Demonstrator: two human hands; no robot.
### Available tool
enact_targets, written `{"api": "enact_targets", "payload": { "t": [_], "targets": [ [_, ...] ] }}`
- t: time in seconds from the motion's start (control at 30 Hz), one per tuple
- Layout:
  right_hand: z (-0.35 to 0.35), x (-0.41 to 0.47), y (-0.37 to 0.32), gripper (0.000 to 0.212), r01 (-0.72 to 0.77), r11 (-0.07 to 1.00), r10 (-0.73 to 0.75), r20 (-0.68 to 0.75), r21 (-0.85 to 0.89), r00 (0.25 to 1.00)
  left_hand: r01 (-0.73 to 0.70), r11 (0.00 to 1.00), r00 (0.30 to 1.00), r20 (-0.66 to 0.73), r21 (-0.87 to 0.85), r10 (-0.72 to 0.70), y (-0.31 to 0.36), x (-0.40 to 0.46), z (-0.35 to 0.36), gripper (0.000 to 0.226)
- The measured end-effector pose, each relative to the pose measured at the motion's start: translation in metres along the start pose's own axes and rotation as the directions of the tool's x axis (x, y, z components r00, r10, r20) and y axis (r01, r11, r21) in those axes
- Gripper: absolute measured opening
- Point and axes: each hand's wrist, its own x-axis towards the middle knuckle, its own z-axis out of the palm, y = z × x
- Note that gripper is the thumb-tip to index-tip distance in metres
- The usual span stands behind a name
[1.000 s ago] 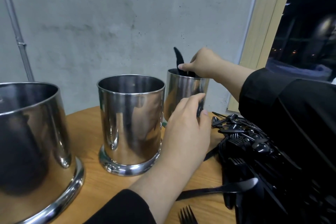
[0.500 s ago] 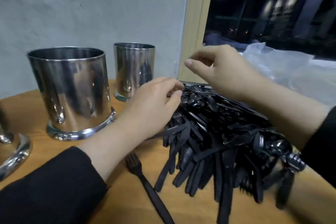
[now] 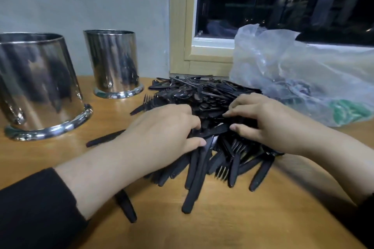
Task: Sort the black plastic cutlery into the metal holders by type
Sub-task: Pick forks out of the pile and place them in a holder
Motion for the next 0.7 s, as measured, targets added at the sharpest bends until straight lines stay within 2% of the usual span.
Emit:
{"api": "enact_targets", "payload": {
  "t": [0.1,0.3,0.37,0.43,0.5,0.57,0.63,0.7],
  "targets": [
    [0.009,0.002,0.001,0.033,0.019,1.0,-0.018,0.026,-0.025,1.0,-0.006,1.0,1.0,0.001,-0.017,0.006,0.002,-0.002,0.007,0.045],
    [0.009,0.0,-0.001,0.017,-0.005,0.999,0.004,0.02,0.045,1.0,-0.008,0.991,0.999,-0.047,-0.132,0.001,-0.003,-0.005,0.014,0.031],
    [0.007,0.0,-0.005,0.011,0.006,0.998,-0.004,-0.039,0.063,0.999,-0.02,0.989,0.996,-0.086,-0.148,0.007,-0.004,-0.006,0.014,0.025],
    [0.005,0.001,-0.01,0.014,0.01,0.997,0.004,-0.167,0.081,0.986,-0.018,0.984,0.989,-0.146,-0.177,-0.008,-0.005,-0.006,0.013,0.021],
    [0.002,0.001,-0.015,0.024,-0.024,0.992,0.064,-0.328,0.124,0.943,0.019,0.971,0.974,-0.213,-0.239,-0.071,-0.008,-0.006,0.008,0.017],
    [-0.002,0.0,-0.02,0.028,-0.055,0.982,0.127,-0.415,0.18,0.901,0.059,0.944,0.946,-0.283,-0.324,-0.157,-0.013,-0.008,0.003,0.017],
    [-0.004,-0.002,-0.025,0.024,-0.024,0.986,0.091,-0.407,0.167,0.909,0.097,0.901,0.92,-0.306,-0.424,-0.244,-0.018,-0.011,0.0,0.02],
    [-0.005,-0.004,-0.031,0.022,0.061,0.989,-0.012,-0.335,0.138,0.942,0.132,0.872,0.913,-0.285,-0.471,-0.292,-0.021,-0.014,0.0,0.021]
  ]
}}
